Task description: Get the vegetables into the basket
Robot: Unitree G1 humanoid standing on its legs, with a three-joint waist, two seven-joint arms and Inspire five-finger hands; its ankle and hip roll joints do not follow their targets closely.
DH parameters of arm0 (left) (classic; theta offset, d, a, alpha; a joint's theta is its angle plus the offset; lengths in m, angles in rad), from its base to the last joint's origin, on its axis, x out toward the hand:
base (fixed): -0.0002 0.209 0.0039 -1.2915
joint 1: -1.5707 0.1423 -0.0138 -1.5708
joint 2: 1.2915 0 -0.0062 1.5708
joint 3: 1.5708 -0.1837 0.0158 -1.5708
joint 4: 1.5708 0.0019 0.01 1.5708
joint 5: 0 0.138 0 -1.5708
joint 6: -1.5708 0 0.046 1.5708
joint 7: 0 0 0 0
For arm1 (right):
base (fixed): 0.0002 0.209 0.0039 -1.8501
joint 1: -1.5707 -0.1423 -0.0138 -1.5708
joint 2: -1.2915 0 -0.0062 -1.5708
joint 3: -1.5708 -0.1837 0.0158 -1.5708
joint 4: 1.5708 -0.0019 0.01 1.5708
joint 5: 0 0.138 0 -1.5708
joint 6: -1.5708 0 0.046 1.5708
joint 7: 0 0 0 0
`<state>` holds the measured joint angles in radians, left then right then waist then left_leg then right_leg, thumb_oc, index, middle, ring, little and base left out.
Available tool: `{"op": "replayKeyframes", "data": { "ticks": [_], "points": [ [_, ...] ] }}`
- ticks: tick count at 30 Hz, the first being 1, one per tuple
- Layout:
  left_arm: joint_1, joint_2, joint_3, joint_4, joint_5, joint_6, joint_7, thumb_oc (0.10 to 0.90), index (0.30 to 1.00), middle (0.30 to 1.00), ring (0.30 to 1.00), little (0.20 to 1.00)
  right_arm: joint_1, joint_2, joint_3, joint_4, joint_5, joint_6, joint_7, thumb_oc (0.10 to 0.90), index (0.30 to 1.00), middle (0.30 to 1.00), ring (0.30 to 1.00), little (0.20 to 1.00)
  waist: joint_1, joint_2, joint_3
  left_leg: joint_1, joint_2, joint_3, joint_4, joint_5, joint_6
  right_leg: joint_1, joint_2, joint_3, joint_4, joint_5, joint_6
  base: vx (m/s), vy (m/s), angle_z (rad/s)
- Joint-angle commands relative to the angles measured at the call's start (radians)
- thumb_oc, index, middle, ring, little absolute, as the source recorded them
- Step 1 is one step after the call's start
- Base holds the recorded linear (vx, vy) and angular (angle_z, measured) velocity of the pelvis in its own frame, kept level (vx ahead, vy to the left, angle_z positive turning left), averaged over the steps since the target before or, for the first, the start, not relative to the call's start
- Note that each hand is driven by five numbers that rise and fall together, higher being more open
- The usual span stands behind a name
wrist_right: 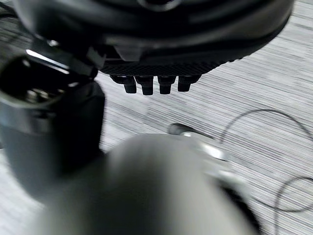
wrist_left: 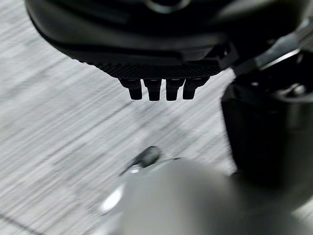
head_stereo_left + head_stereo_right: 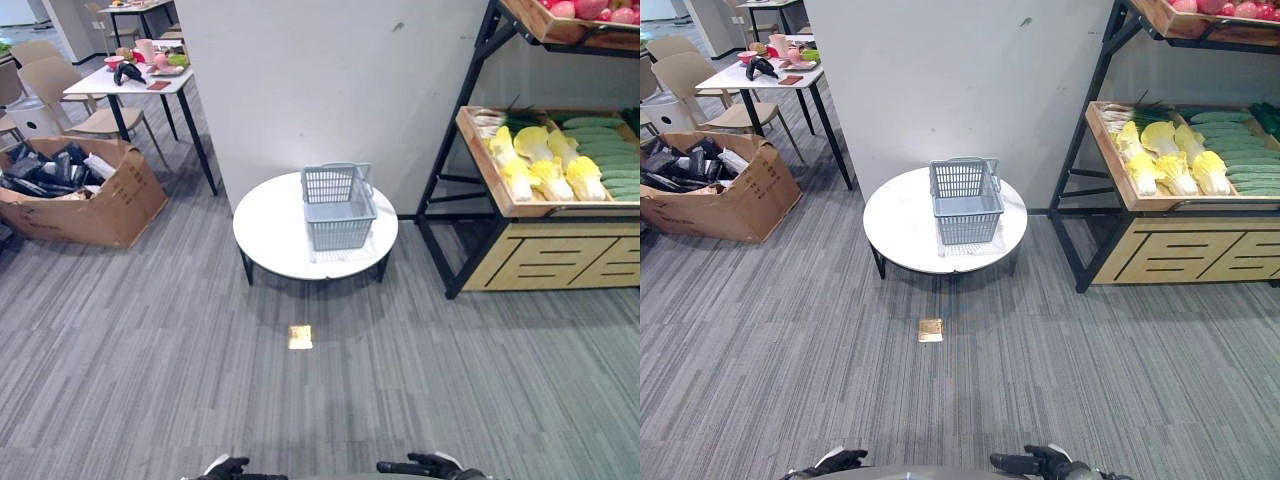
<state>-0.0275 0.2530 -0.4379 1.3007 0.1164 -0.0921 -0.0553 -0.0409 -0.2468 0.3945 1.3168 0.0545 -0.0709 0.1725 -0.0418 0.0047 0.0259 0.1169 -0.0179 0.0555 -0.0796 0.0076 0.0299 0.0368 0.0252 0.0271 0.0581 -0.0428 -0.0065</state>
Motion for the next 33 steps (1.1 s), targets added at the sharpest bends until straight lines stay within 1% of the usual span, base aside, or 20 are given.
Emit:
{"op": "replayKeyframes", "data": {
  "ticks": [1,17,26,33],
  "points": [
    [-0.032,-0.010,0.002,0.027,0.018,-0.013,-0.023,0.900,1.000,1.000,1.000,1.000,-0.015,0.007,0.038,0.043,-0.004,-0.009,0.028,0.900,1.000,1.000,1.000,1.000,-0.006,-0.022,0.023,0.032,-0.059,0.024,-0.008,-0.093,0.006,0.097,0.014,0.048,-0.145,0.041,0.071,0.00,0.000,0.00],
    [-0.022,-0.018,0.018,0.059,0.002,-0.001,-0.040,0.900,1.000,1.000,1.000,1.000,-0.007,0.009,0.038,0.057,-0.007,-0.003,0.043,0.900,1.000,1.000,1.000,1.000,-0.002,-0.023,0.021,0.041,-0.056,0.019,-0.008,-0.092,0.002,0.108,0.014,0.038,-0.145,0.032,0.066,0.00,-0.002,0.00],
    [-0.020,-0.020,0.018,0.066,-0.006,0.000,-0.043,0.900,1.000,1.000,1.000,1.000,0.000,0.013,0.018,0.076,0.027,0.001,0.048,0.900,1.000,1.000,1.000,1.000,0.001,-0.027,0.012,0.044,-0.053,0.014,-0.008,-0.091,0.000,0.112,0.016,0.030,-0.145,0.028,0.062,0.00,-0.001,0.00],
    [-0.020,-0.020,0.014,0.064,-0.008,-0.001,-0.049,0.900,1.000,1.000,1.000,1.000,0.003,0.017,0.020,0.083,0.024,0.004,0.054,0.900,1.000,1.000,1.000,1.000,0.004,-0.029,0.007,0.043,-0.053,0.010,-0.008,-0.090,0.000,0.112,0.014,0.024,-0.145,0.027,0.061,0.00,0.006,0.04]
  ]
}}
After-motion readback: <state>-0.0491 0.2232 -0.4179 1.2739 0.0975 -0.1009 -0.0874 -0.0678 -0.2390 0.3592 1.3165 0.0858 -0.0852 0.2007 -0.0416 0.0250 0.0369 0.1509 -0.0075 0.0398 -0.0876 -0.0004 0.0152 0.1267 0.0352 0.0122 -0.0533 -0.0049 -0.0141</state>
